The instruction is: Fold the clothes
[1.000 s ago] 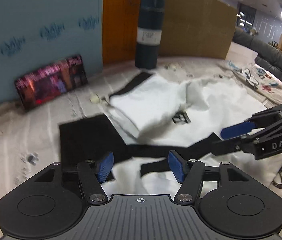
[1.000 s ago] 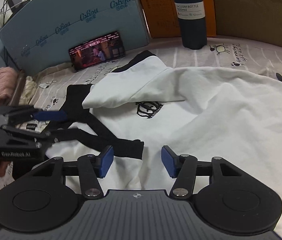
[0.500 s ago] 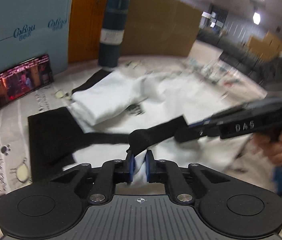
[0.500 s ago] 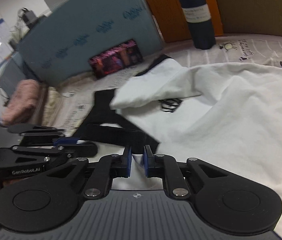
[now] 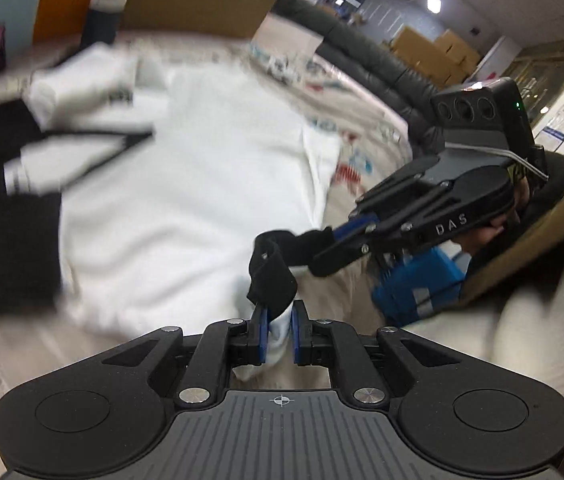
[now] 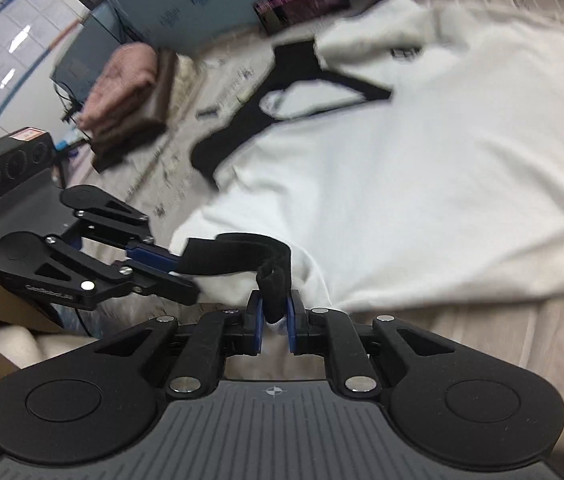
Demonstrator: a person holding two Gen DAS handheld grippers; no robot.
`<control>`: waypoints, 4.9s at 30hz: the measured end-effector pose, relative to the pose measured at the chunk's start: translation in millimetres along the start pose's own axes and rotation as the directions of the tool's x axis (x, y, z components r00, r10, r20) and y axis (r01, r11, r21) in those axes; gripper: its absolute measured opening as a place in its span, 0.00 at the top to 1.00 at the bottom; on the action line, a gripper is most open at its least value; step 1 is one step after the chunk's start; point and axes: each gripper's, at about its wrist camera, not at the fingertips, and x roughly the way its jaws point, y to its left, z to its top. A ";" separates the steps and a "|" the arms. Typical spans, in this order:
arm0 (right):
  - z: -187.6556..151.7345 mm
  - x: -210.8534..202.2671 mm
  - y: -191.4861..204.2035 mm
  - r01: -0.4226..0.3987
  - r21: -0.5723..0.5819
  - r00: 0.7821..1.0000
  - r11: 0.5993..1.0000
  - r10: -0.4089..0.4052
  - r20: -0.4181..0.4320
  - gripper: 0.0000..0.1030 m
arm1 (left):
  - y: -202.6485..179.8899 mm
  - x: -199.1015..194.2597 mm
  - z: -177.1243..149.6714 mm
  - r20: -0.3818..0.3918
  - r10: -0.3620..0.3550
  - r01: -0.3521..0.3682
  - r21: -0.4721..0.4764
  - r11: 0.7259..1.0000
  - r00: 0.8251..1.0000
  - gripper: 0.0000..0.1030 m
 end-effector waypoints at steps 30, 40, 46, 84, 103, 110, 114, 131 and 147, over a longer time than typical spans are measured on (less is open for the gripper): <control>14.0 -104.5 -114.0 0.293 0.546 0.818 0.784 -0.502 0.281 0.43 | -36.3 151.8 117.2 0.127 0.264 -0.293 0.428 0.855 0.956 0.42; 27.6 -66.3 -105.0 0.444 0.584 0.766 0.679 -0.626 0.146 0.28 | -55.9 165.6 102.5 0.076 0.157 -0.174 0.472 0.864 0.985 0.39; 25.3 -46.3 -94.1 0.582 0.546 0.680 0.602 -0.729 0.079 0.28 | -61.5 165.3 97.0 0.073 0.123 -0.143 0.501 0.853 0.990 0.39; 171.1 -135.6 -97.7 0.391 0.239 0.682 0.889 -0.454 0.573 0.28 | 57.3 -7.5 160.0 0.356 0.309 -0.341 0.030 0.939 0.882 0.31; 308.8 69.8 -139.4 0.050 0.067 0.974 0.997 -0.063 0.219 0.51 | 210.6 56.8 206.4 0.205 0.321 -0.248 -0.317 0.916 0.925 0.40; 298.4 64.3 -152.4 -0.016 0.064 0.924 0.998 -0.010 0.383 0.92 | 187.1 61.8 215.2 0.318 0.432 -0.413 -0.128 0.902 0.844 0.92; 298.5 51.5 -145.1 0.147 0.063 0.831 0.987 -0.157 0.534 0.93 | 170.7 64.4 236.2 0.445 0.532 -0.571 -0.055 0.819 0.720 0.93; 293.1 87.0 -191.1 0.061 0.209 0.945 0.976 -0.124 0.302 0.60 | 195.9 106.4 253.3 0.422 0.630 -0.689 -0.016 0.724 0.652 0.94; 284.8 97.6 -178.9 0.392 0.092 0.793 0.915 -0.386 0.472 0.91 | 205.6 151.6 276.9 0.376 0.709 -0.782 0.073 0.619 0.596 0.82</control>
